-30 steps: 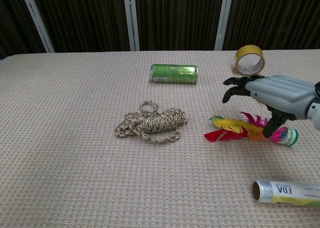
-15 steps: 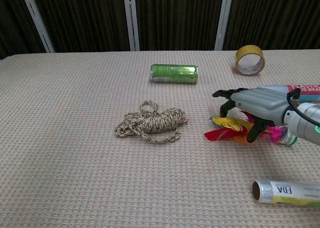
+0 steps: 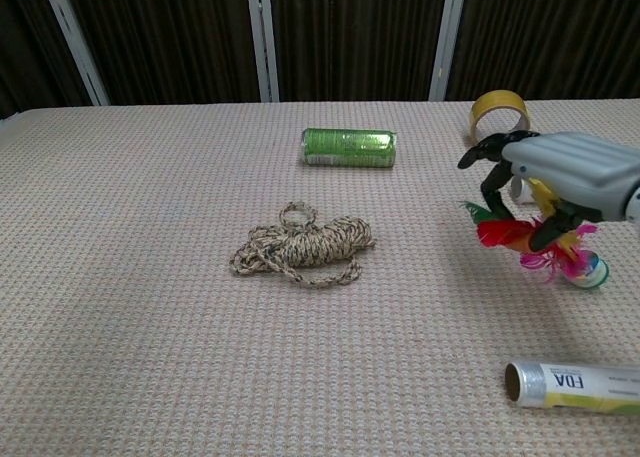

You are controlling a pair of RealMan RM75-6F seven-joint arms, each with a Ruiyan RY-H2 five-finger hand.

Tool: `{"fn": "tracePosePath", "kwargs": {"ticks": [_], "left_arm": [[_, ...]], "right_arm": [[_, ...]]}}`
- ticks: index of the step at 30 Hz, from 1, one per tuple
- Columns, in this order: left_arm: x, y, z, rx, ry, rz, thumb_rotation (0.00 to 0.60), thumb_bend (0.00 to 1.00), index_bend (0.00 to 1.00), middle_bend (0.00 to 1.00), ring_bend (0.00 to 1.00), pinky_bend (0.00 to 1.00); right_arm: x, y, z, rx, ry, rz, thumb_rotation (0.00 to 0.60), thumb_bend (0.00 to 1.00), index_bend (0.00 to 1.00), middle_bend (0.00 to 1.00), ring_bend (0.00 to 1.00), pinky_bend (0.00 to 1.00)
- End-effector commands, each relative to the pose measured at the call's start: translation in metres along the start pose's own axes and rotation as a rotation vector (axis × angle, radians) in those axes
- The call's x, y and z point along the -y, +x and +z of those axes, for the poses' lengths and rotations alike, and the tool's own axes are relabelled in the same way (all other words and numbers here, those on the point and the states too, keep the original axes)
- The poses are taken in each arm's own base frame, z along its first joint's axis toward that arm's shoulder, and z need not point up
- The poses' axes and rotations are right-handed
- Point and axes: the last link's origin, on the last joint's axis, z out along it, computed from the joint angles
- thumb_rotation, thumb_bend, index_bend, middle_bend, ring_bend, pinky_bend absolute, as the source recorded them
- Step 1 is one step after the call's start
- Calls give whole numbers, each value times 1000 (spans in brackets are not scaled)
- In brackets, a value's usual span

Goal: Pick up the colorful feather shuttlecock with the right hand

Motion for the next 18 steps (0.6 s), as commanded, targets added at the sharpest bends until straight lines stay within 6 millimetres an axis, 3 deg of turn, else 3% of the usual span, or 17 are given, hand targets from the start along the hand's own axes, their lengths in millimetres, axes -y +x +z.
{"fn": "tracePosePath", "kwargs": {"ticks": [1, 5, 8, 12, 18], "left_arm": [[-1, 0, -2, -2, -5, 1, 600, 152, 0, 0, 0, 0], [-4, 1, -5, -9, -15, 4, 600, 153, 0, 0, 0, 0], [-6, 2, -7, -14, -23, 5, 600, 153, 0, 0, 0, 0], [-10, 0, -9, -7, -35, 4, 600, 153, 0, 0, 0, 0], [-15, -1, -12, -2, -56, -1, 600, 153, 0, 0, 0, 0]], "right_arm": [[-18, 18, -22, -34, -36, -28, 600, 311, 697, 131, 0, 0], [-42, 29, -38, -44, -97, -44, 600, 311, 652, 112, 0, 0], [-60, 35, -50, -49, -143, -21, 600, 311, 555, 70, 0, 0], [-73, 39, -63, -59, -163, 0, 600, 310, 445, 23, 0, 0], [-86, 46, -77, -85, -185, 18, 600, 310, 401, 3, 0, 0]]}}
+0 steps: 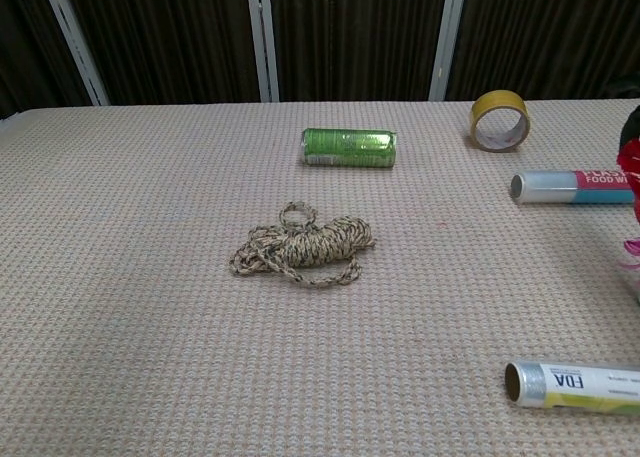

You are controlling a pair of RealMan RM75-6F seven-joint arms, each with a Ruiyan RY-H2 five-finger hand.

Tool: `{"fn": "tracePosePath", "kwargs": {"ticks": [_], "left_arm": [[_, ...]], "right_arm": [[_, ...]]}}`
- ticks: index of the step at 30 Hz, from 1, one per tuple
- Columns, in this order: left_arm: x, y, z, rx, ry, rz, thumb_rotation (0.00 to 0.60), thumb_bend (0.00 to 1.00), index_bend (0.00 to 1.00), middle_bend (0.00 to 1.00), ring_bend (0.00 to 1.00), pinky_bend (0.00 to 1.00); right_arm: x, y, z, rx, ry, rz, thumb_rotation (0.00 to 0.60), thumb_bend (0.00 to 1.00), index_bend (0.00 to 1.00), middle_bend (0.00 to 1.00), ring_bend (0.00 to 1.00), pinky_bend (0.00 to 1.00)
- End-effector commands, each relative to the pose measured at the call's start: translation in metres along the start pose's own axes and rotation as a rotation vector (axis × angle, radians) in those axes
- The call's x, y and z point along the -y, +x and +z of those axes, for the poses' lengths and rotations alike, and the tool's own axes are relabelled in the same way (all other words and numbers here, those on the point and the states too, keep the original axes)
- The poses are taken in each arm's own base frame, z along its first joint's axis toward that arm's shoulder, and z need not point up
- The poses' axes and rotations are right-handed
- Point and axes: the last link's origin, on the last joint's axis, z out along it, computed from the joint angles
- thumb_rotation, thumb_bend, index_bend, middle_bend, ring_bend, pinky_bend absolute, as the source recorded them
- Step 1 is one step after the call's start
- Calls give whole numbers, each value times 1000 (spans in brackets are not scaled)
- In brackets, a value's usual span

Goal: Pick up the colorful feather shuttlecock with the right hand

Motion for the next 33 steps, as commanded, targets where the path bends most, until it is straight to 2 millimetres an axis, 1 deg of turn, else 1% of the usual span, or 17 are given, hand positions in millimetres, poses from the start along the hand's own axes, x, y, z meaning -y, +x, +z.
{"fn": "tracePosePath", "kwargs": {"ticks": [1, 6, 8, 11, 15, 16, 19, 23, 24, 25, 27, 29, 33], "left_arm": [[-1, 1, -1, -6, -4, -1, 600, 153, 0, 0, 0, 0], [-1, 2, -3, -10, -7, -4, 600, 153, 0, 0, 0, 0], [-2, 2, -3, -9, -9, -5, 600, 153, 0, 0, 0, 0], [-2, 2, -4, -5, -13, -8, 600, 154, 0, 0, 0, 0], [-2, 2, -4, -4, -19, -12, 600, 154, 0, 0, 0, 0], [-2, 3, -4, -4, -20, -13, 600, 156, 0, 0, 0, 0], [-3, 4, -6, -9, -27, -18, 600, 154, 0, 0, 0, 0], [-4, 6, -7, -16, -39, -26, 600, 154, 0, 0, 0, 0], [-4, 6, -7, -16, -40, -26, 600, 153, 0, 0, 0, 0], [-3, 6, -8, -16, -40, -24, 600, 154, 0, 0, 0, 0], [-3, 8, -8, -23, -42, -23, 600, 153, 0, 0, 0, 0], [-2, 10, -9, -42, -47, -20, 600, 153, 0, 0, 0, 0], [-3, 14, -11, -80, -64, -29, 600, 155, 0, 0, 0, 0]], "right_arm": [[-9, 5, -8, -15, -17, 10, 600, 310, 397, 2, 0, 0], [-19, 16, -22, -62, -43, 6, 600, 311, 383, 0, 0, 0], [-22, 22, -32, -84, -55, -2, 600, 310, 379, 0, 0, 0], [-27, 31, -50, -114, -75, -16, 600, 310, 371, 0, 0, 0], [-30, 35, -76, -134, -98, -30, 600, 310, 352, 0, 0, 0], [-30, 35, -82, -136, -103, -31, 600, 310, 335, 0, 0, 0], [-30, 38, -101, -158, -110, -26, 600, 288, 231, 0, 0, 0], [-26, 47, -120, -219, -114, -25, 600, 150, 38, 0, 0, 0], [-26, 48, -124, -225, -125, -32, 600, 130, 10, 0, 0, 0], [-27, 49, -130, -229, -146, -45, 600, 123, 2, 0, 0, 0], [-28, 47, -140, -192, -169, -51, 600, 112, 0, 0, 0, 0], [-32, 43, -146, -154, -197, -21, 600, 107, 0, 0, 0, 0], [-45, 29, -152, -155, -276, -20, 600, 102, 0, 0, 0, 0]]}}
